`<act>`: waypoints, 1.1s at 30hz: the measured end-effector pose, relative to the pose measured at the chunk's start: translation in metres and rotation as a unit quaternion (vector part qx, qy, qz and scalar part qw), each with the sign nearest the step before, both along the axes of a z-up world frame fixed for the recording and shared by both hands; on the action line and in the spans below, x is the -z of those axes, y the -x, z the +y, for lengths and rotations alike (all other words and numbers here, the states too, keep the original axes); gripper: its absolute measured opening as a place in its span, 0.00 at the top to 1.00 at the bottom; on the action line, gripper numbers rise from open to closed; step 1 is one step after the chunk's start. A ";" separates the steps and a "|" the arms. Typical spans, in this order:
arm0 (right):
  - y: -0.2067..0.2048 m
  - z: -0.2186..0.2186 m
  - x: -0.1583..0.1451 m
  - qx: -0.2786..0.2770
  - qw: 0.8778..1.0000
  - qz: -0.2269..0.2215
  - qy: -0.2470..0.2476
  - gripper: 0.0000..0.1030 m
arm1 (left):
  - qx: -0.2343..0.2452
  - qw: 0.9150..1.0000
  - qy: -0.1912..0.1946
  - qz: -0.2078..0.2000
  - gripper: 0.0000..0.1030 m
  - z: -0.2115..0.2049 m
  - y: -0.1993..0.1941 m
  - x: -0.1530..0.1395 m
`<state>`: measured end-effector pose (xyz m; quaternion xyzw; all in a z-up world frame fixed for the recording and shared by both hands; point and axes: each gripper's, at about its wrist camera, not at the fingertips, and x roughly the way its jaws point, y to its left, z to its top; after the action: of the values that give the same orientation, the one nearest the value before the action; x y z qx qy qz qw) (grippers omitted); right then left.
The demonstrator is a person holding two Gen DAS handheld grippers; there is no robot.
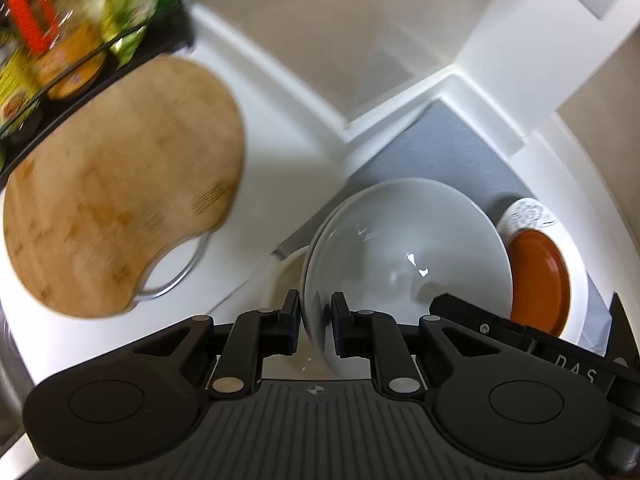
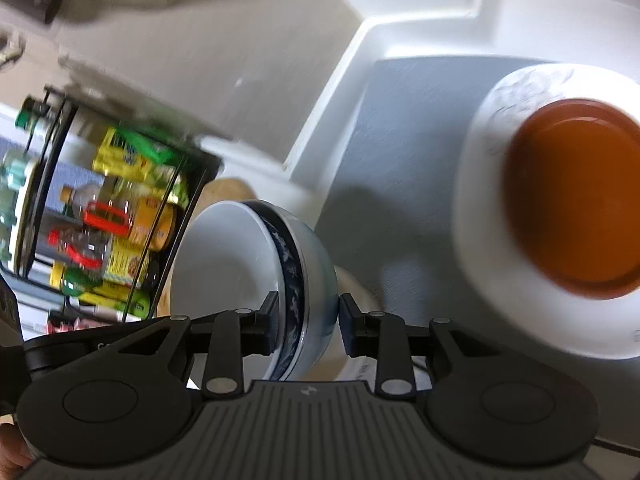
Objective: Organize plates and bowls
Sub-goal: 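Carry the nested bowls over the terracotta plate on the plate stack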
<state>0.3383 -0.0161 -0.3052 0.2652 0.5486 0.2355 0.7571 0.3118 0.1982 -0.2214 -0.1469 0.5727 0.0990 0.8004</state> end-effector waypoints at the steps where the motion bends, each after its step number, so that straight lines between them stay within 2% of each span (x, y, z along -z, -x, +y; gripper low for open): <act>1: 0.000 0.005 0.002 -0.004 1.000 0.002 0.004 0.67 | -0.002 1.000 0.005 0.007 0.83 0.007 0.002 0.002; 5: -0.001 0.022 0.005 -0.013 0.999 0.006 0.029 0.67 | -0.004 0.999 0.026 0.032 0.83 0.020 0.001 0.017; 12: 0.012 0.031 0.005 -0.030 0.996 0.005 0.088 0.67 | 0.030 0.996 0.047 0.068 0.82 0.020 0.008 0.029; 15: 0.016 0.030 0.010 -0.015 0.995 0.016 0.095 0.67 | 0.039 0.994 0.059 0.081 0.81 0.023 0.006 0.040; 20: 0.022 0.037 0.010 -0.023 0.990 -0.014 0.136 0.66 | 0.060 0.992 0.065 0.087 0.79 0.024 0.003 0.046; 23: 0.019 0.038 0.006 -0.024 0.991 -0.023 0.132 0.63 | 0.067 0.991 0.074 0.090 0.78 0.028 0.001 0.049; 27: 0.014 0.030 -0.009 -0.026 0.990 -0.044 0.128 0.56 | 0.065 0.986 0.123 0.095 0.78 0.045 -0.002 0.050; 31: 0.020 0.019 -0.024 -0.009 0.989 -0.060 0.131 0.54 | 0.068 0.983 0.147 0.086 0.77 0.058 -0.001 0.046; 32: 0.024 0.016 -0.025 0.001 0.990 -0.061 0.128 0.57 | 0.072 0.983 0.150 0.081 0.77 0.060 0.000 0.044; 33: 0.028 0.014 -0.024 0.002 0.991 -0.058 0.121 0.71 | 0.074 0.983 0.152 0.077 0.77 0.061 0.001 0.043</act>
<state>0.3102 -0.0020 -0.2807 0.1587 0.5280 0.1803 0.8146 0.3110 0.2593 -0.2647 -0.2164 0.6503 -0.0375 0.7273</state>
